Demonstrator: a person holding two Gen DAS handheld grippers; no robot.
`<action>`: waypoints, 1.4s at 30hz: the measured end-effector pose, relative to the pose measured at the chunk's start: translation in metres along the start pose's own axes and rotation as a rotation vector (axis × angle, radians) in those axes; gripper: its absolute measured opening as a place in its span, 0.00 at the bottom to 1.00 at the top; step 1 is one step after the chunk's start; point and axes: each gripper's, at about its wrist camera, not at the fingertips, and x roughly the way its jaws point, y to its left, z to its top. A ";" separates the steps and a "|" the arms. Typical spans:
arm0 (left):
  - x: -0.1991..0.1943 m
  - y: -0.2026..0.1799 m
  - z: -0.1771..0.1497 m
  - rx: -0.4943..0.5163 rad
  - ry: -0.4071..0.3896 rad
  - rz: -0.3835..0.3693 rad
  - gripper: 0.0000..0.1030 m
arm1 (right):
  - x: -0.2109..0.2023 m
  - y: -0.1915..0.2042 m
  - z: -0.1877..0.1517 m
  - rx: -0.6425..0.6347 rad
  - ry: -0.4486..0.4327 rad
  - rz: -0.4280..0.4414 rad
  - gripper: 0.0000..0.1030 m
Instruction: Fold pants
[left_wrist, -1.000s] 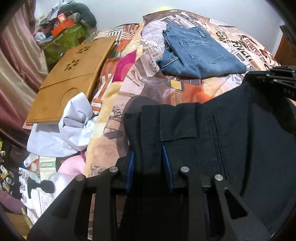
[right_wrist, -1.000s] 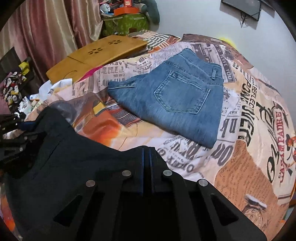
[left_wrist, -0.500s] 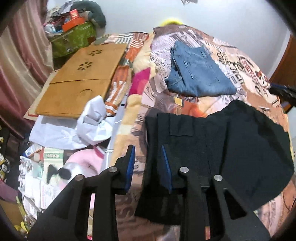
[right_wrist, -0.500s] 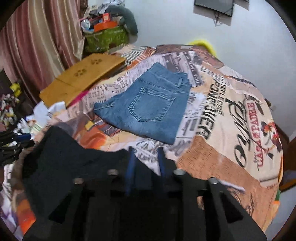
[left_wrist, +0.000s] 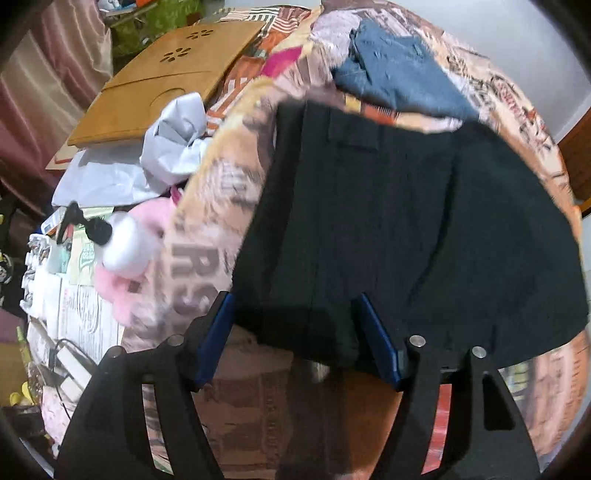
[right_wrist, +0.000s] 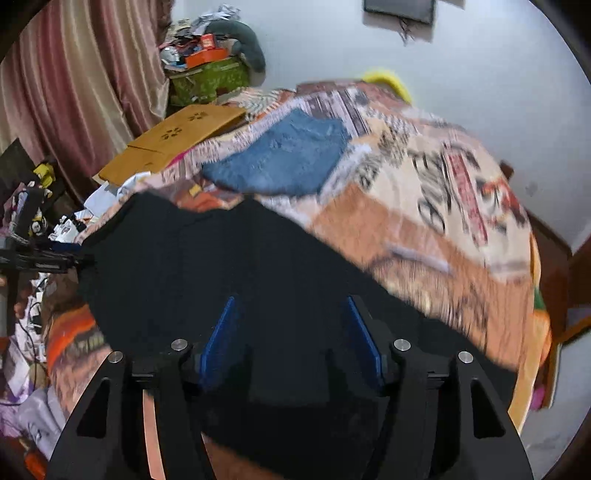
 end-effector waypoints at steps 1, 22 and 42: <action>0.001 -0.004 -0.004 0.008 -0.016 0.024 0.66 | 0.001 -0.002 -0.009 0.014 0.011 0.007 0.55; -0.070 -0.094 0.017 0.260 -0.205 -0.035 0.65 | -0.016 -0.046 -0.075 0.303 -0.004 0.047 0.59; -0.041 -0.197 0.005 0.408 -0.136 -0.098 0.66 | -0.039 -0.091 -0.133 0.528 -0.058 -0.041 0.60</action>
